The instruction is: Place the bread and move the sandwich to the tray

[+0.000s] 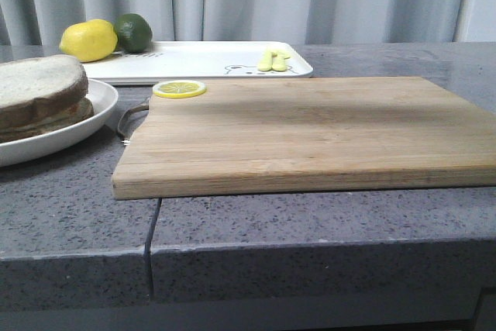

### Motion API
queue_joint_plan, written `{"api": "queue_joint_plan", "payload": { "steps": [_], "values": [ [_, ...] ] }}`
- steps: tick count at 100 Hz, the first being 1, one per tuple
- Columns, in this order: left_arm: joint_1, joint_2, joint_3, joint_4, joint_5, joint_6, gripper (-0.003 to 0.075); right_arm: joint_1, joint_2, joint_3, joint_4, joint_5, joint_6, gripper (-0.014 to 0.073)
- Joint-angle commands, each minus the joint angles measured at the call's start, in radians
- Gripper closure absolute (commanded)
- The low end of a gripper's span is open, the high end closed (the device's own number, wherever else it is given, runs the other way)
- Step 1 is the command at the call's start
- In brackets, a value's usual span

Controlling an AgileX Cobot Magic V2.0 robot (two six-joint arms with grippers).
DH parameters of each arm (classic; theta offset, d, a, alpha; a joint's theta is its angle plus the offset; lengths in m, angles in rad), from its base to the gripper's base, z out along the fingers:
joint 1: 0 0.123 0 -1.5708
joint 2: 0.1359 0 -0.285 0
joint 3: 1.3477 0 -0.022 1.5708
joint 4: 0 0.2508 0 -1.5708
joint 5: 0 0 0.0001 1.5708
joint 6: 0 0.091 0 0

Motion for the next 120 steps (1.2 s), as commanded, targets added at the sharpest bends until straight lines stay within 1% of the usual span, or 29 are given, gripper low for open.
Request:
{"api": "queue_joint_plan", "payload": {
  "steps": [1,9,19,45,78,83,90,109,120],
  "values": [
    [0.001,0.081,-0.041,-0.093,-0.032,-0.009,0.0282,-0.005,-0.061,-0.025,0.030,0.022,-0.017,0.0661],
    [0.001,0.151,-0.064,-0.133,0.000,-0.009,0.0282,-0.005,-0.066,-0.025,0.030,0.045,-0.017,0.0661],
    [0.001,0.243,-0.102,-0.133,0.024,-0.009,0.0282,-0.005,-0.069,-0.025,0.031,0.061,-0.017,0.0661],
    [0.001,0.399,-0.181,-0.133,0.045,-0.009,0.0283,-0.004,-0.069,-0.025,0.038,0.069,-0.017,0.0661],
    [0.001,0.561,-0.255,-0.133,0.076,-0.009,0.0351,-0.004,-0.069,-0.025,0.054,0.071,-0.017,0.0661],
    [0.001,0.582,-0.266,-0.133,0.089,-0.009,0.0372,-0.004,-0.069,-0.025,0.054,0.075,-0.017,0.0661],
    [0.001,0.604,-0.281,-0.139,0.110,-0.009,0.0423,-0.004,-0.069,-0.025,0.054,0.078,-0.017,0.0661],
    [0.001,0.636,-0.285,-0.173,0.117,-0.007,0.0641,-0.004,-0.069,-0.025,0.054,0.083,-0.017,0.0661],
    [0.001,0.638,-0.285,-0.173,0.124,-0.007,0.0737,-0.004,-0.069,-0.025,0.054,0.088,-0.017,0.0661]
  ]
}}
